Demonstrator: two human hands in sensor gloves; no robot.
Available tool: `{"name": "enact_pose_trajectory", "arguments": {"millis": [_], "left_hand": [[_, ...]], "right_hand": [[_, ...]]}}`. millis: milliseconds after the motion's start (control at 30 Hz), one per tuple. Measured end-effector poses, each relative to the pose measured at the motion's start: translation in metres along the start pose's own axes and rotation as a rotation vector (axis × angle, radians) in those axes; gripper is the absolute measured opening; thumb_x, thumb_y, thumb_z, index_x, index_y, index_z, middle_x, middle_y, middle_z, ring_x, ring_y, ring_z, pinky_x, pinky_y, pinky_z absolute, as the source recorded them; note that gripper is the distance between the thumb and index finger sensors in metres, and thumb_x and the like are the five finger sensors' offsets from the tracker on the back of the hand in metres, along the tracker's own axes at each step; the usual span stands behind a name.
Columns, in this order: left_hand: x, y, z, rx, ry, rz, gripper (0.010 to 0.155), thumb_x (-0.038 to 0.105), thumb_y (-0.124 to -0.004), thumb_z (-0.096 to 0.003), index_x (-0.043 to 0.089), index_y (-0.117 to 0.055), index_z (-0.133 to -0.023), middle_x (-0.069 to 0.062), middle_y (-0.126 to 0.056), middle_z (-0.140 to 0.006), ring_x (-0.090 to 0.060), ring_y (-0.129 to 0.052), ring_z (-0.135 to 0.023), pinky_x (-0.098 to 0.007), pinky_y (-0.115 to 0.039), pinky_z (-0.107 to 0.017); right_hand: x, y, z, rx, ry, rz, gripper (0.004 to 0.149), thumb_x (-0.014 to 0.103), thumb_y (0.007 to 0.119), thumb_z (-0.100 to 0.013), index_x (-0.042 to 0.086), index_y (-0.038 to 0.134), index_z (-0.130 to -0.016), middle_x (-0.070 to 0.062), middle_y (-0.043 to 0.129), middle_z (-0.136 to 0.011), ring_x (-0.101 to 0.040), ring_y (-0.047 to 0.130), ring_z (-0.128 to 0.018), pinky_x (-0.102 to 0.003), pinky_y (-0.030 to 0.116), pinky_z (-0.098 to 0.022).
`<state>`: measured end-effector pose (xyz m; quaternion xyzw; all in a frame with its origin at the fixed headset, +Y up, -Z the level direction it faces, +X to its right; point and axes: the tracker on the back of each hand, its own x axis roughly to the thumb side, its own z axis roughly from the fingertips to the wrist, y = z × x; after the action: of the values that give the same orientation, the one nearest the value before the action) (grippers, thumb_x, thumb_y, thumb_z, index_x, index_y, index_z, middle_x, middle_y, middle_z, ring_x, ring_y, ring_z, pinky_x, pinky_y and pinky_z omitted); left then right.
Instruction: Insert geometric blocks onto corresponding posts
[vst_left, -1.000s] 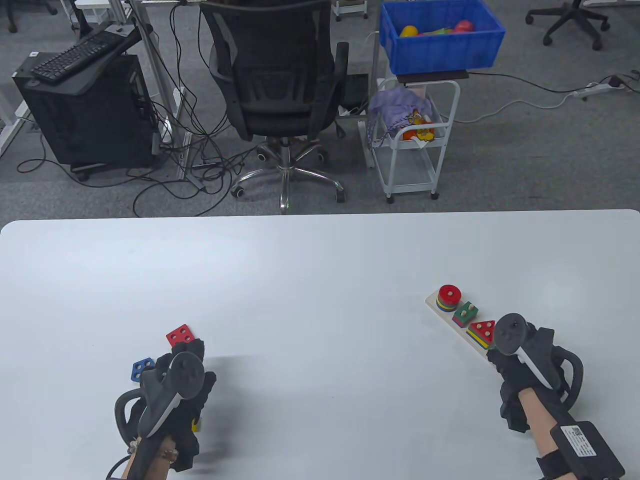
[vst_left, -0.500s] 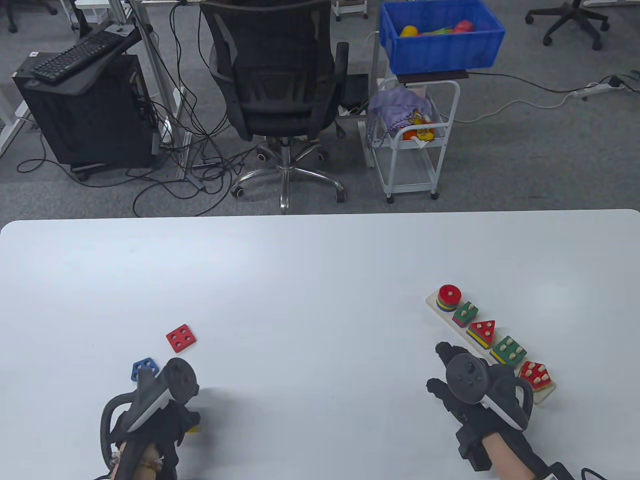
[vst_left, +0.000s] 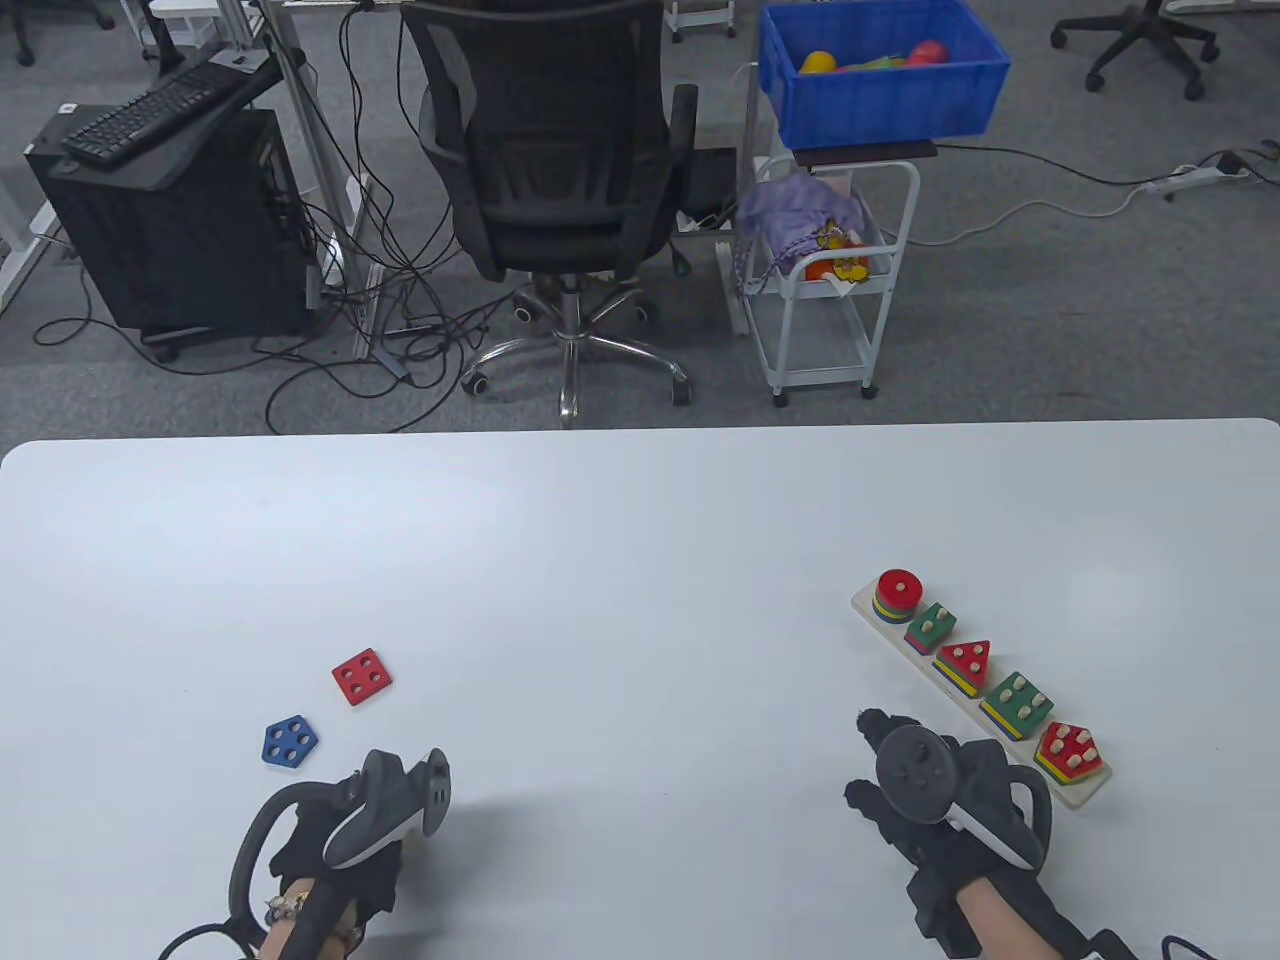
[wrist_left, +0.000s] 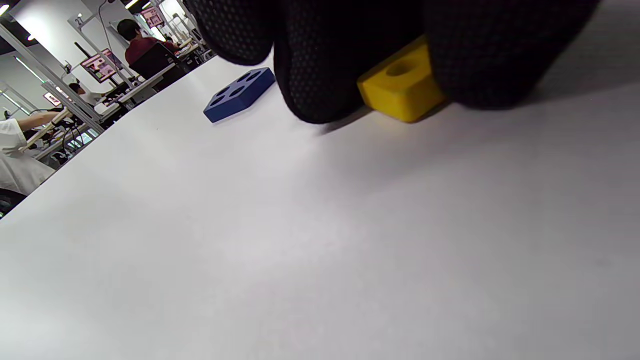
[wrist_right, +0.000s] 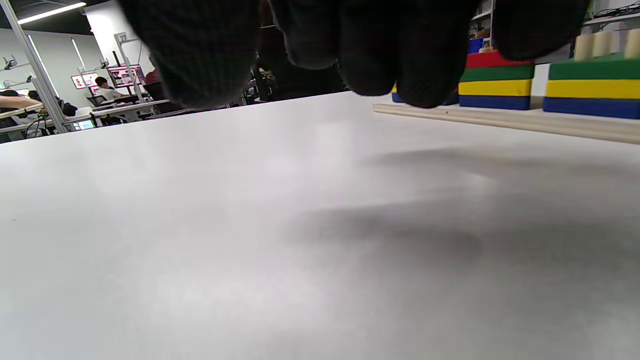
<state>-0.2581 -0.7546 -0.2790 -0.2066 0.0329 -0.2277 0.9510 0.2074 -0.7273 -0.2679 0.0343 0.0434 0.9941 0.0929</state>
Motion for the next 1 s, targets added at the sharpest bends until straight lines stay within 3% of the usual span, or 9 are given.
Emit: {"name": "enact_pose_trajectory", "arguments": {"millis": [133,300,433,533,667,833,1000], "left_hand": [[0.003,0.016,0.003,0.076,-0.052,0.150,0.066,0.050,-0.088,-0.0343,0.035,-0.065,-0.094,0.008,-0.080,-0.094,-0.009,-0.095,-0.081,-0.042,-0.071,-0.073],[0.027,0.054,0.008,0.085,-0.308,0.588,0.066,0.052,-0.085,-0.0363,0.032,-0.065,-0.096,0.006,-0.083,-0.092,-0.010,-0.098,-0.077,-0.041,-0.073,-0.070],[0.062,0.081,0.008,0.026,-0.518,0.866,0.066,0.053,-0.084,-0.0374,0.032,-0.063,-0.097,0.006,-0.082,-0.093,-0.010,-0.097,-0.077,-0.040,-0.073,-0.070],[0.097,0.097,0.010,-0.106,-0.683,1.132,0.067,0.054,-0.082,-0.0386,0.032,-0.061,-0.098,0.006,-0.081,-0.094,-0.010,-0.096,-0.078,-0.040,-0.073,-0.071],[0.144,0.101,0.019,-0.370,-0.870,1.416,0.066,0.053,-0.080,-0.0410,0.030,-0.058,-0.099,0.005,-0.078,-0.095,-0.011,-0.094,-0.081,-0.041,-0.071,-0.072],[0.170,0.096,0.026,-0.519,-0.948,1.503,0.066,0.056,-0.077,-0.0439,0.032,-0.052,-0.101,0.008,-0.074,-0.099,-0.009,-0.091,-0.087,-0.040,-0.069,-0.075],[0.169,0.095,0.026,-0.552,-0.988,1.547,0.065,0.054,-0.075,-0.0454,0.031,-0.052,-0.102,0.007,-0.072,-0.101,-0.011,-0.088,-0.090,-0.043,-0.066,-0.076]], "right_hand": [[0.009,-0.001,0.002,-0.012,-0.049,-0.015,0.069,0.045,0.081,-0.046,0.014,0.059,-0.104,-0.020,0.070,-0.102,-0.045,0.079,-0.087,-0.070,0.063,-0.060],[0.032,-0.002,0.008,-0.076,-0.184,-0.052,0.072,0.046,0.081,-0.045,0.014,0.057,-0.104,-0.019,0.069,-0.103,-0.045,0.079,-0.088,-0.070,0.064,-0.060],[0.053,-0.008,0.013,-0.135,-0.354,-0.104,0.075,0.047,0.082,-0.044,0.014,0.052,-0.105,-0.017,0.068,-0.103,-0.042,0.083,-0.086,-0.068,0.066,-0.060],[0.064,-0.014,0.019,-0.203,-0.457,-0.163,0.078,0.047,0.083,-0.043,0.015,0.049,-0.106,-0.015,0.067,-0.103,-0.040,0.083,-0.087,-0.068,0.066,-0.060],[0.076,-0.015,0.028,-0.260,-0.564,-0.236,0.086,0.049,0.084,-0.041,0.016,0.041,-0.107,-0.015,0.059,-0.107,-0.040,0.079,-0.091,-0.068,0.064,-0.062],[0.080,-0.012,0.034,-0.383,-0.583,-0.234,0.081,0.048,0.086,-0.040,0.016,0.049,-0.104,-0.013,0.068,-0.102,-0.037,0.087,-0.084,-0.065,0.069,-0.060],[0.081,-0.013,0.035,-0.452,-0.588,-0.265,0.078,0.045,0.088,-0.040,0.012,0.054,-0.102,-0.014,0.075,-0.095,-0.032,0.093,-0.076,-0.062,0.073,-0.057]]}}
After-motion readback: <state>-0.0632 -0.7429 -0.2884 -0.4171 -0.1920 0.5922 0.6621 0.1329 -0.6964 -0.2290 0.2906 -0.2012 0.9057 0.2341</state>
